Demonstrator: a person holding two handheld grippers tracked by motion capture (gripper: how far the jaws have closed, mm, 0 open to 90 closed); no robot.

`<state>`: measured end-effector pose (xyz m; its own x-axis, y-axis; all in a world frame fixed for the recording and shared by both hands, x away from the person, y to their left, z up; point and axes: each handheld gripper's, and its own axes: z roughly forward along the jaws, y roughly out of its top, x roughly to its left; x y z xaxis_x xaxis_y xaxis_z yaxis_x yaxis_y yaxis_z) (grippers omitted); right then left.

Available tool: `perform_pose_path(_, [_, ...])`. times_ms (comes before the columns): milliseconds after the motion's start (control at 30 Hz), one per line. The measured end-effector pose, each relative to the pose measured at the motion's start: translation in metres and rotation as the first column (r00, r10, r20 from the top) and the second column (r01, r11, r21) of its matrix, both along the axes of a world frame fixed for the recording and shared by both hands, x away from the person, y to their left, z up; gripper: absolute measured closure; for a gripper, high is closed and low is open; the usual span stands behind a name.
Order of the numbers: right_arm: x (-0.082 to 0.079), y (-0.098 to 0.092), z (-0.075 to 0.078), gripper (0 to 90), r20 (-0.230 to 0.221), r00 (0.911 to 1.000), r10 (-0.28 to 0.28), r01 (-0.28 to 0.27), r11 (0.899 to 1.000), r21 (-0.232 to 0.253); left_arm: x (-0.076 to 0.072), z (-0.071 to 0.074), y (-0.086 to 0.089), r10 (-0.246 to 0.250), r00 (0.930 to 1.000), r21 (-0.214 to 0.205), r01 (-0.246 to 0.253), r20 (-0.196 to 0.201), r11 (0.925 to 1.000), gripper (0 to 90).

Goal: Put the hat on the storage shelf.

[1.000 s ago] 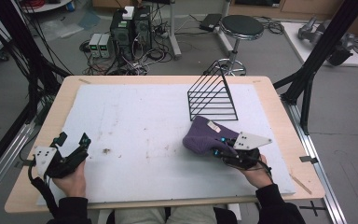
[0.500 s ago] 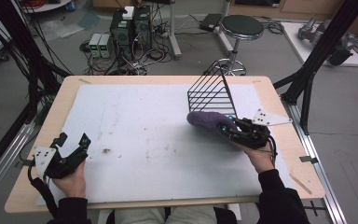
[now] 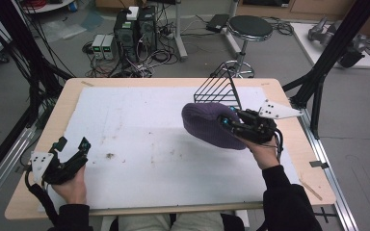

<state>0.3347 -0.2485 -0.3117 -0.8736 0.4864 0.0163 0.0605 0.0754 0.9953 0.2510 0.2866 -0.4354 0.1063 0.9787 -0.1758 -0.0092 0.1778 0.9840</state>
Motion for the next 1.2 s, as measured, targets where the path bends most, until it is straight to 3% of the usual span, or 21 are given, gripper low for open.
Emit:
perform_pose_path(267, [0.005, 0.023, 0.028, 70.4, 0.034, 0.9981, 0.051, -0.053, 0.998, 0.041, 0.001, 0.012, -0.004, -0.076, 0.9962, 0.008, 0.076, 0.042, 0.9971, 23.5])
perform_pose_path(433, [0.006, 0.040, 0.044, 70.4, 0.054, 0.9947, 0.087, -0.090, 0.995, 0.046, 0.005, 0.020, -0.011, -0.151, 0.9863, 0.011, 0.151, 0.067, 0.9885, 23.5])
perform_pose_path(567, [0.005, 0.055, 0.056, 70.0, 0.059, 0.9906, 0.123, -0.127, 0.991, 0.052, 0.010, 0.026, -0.016, -0.217, 0.9725, 0.019, 0.216, 0.084, 0.9761, 23.8])
perform_pose_path(700, [0.005, 0.064, 0.062, 69.7, 0.050, 0.9879, 0.147, -0.150, 0.986, 0.071, 0.015, 0.033, -0.018, -0.303, 0.9492, 0.019, 0.302, 0.087, 0.9531, 25.2])
perform_pose_path(833, [0.004, 0.068, 0.066, 69.7, 0.050, 0.9857, 0.161, -0.165, 0.983, 0.076, 0.019, 0.038, -0.021, -0.372, 0.9234, -0.017, 0.375, 0.096, 0.9269, 25.3])
perform_pose_path(1167, [0.002, 0.085, 0.070, 69.8, 0.046, 0.9797, 0.195, -0.198, 0.977, 0.081, 0.028, 0.054, -0.039, -0.514, 0.8525, 0.043, 0.513, 0.094, 0.8576, 22.4])
perform_pose_path(1200, [0.002, 0.087, 0.070, 69.9, 0.048, 0.9785, 0.201, -0.204, 0.975, 0.082, 0.029, 0.055, -0.041, -0.522, 0.8478, 0.045, 0.520, 0.096, 0.8531, 22.2])
